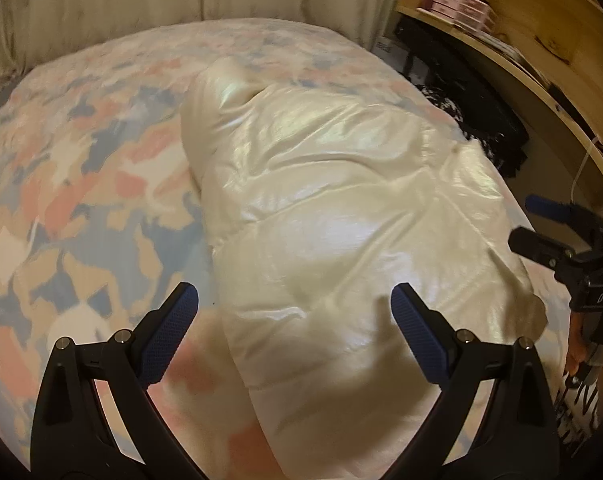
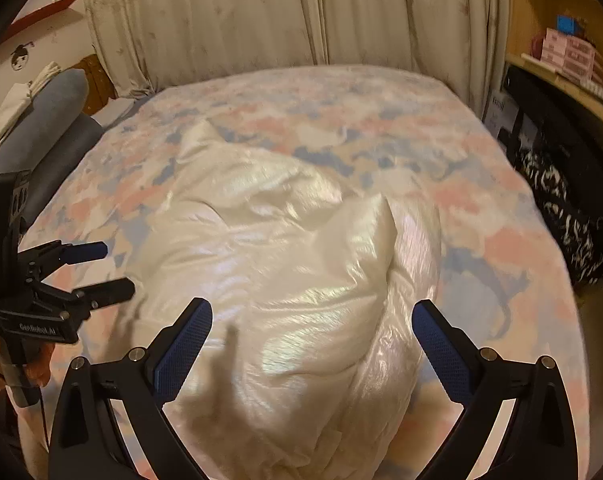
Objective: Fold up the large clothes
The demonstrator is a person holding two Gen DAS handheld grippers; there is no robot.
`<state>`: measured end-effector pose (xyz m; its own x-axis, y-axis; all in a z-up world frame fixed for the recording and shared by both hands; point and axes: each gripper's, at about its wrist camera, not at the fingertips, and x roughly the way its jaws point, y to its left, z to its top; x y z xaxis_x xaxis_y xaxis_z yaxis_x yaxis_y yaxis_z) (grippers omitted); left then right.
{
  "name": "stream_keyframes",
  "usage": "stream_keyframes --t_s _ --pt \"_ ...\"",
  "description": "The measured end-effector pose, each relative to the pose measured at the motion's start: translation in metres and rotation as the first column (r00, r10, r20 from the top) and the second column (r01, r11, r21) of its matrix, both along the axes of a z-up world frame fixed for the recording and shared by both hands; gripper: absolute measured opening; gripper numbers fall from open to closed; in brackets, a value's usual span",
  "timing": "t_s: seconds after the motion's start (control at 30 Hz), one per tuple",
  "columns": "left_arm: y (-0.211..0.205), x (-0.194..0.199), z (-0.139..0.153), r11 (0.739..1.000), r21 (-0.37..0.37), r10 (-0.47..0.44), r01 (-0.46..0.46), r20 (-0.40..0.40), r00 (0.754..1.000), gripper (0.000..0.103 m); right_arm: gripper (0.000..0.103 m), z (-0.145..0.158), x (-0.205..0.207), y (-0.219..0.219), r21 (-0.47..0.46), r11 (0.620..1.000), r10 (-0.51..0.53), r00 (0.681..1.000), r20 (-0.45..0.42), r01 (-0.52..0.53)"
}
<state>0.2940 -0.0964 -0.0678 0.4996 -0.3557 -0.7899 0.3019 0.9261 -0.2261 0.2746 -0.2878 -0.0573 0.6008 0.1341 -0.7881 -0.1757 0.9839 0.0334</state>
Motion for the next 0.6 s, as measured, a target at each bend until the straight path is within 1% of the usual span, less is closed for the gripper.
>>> stream_keyframes --t_s 0.17,0.3,0.53,0.6 --pt "0.008 0.011 -0.016 1.0 -0.014 0.02 -0.021 -0.039 0.999 0.096 0.101 -0.024 0.013 -0.007 -0.006 1.0 -0.012 0.998 -0.058 0.011" --pt "0.012 0.017 -0.028 0.999 -0.018 0.03 -0.031 -0.063 0.998 0.096 0.101 -0.04 0.019 -0.014 -0.001 1.0 -0.016 0.996 -0.085 0.016" --pt "0.016 0.024 -0.042 0.998 -0.049 0.037 -0.042 -0.107 0.994 0.097 0.102 -0.063 0.032 -0.027 0.048 0.998 -0.03 0.99 -0.137 0.037" --pt "0.017 0.026 -0.045 0.997 -0.06 0.033 -0.041 -0.122 0.992 0.097 0.102 -0.07 0.036 -0.032 0.076 0.996 -0.035 0.987 -0.158 0.048"
